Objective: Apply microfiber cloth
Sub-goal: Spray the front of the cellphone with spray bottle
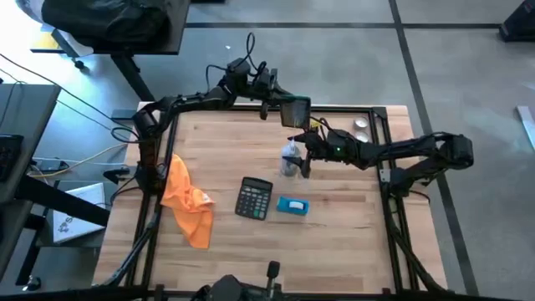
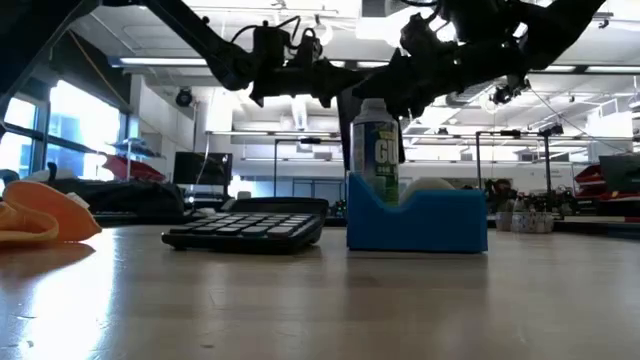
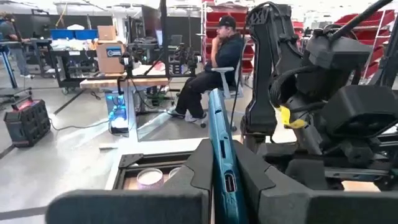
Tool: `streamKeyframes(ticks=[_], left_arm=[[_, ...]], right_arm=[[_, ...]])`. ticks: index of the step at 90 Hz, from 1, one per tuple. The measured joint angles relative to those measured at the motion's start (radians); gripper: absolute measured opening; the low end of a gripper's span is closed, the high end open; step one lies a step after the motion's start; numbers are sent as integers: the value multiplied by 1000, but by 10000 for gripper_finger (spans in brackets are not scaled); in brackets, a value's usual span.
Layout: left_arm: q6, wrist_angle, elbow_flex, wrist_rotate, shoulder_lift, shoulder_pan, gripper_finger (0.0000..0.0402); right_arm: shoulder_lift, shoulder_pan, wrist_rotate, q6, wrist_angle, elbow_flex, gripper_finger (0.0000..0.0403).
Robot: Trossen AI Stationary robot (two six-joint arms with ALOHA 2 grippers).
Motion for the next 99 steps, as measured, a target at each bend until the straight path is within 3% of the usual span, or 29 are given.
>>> streamKeyframes(ticks=[19, 36, 52, 61, 78, 99], left_arm=[[10, 0, 0, -1, 0, 4, 10], [9, 1, 0, -2, 0, 20, 10], [6, 1, 0, -4, 0, 26, 10], [7, 1, 0, -5, 0, 26, 10], [6, 0, 0, -3, 0, 25, 10], [7, -20, 0, -1, 0, 25, 10]], right_arm=[[0, 0, -3, 16, -1, 0, 184], [-2, 0, -12, 7, -15, 1, 189], [-1, 0, -12, -33, -76, 1, 283], [1, 0, -16, -78, -103, 1, 307], [4, 0, -53, -98, -71, 1, 280], [4, 0, -62, -102, -59, 1, 209]])
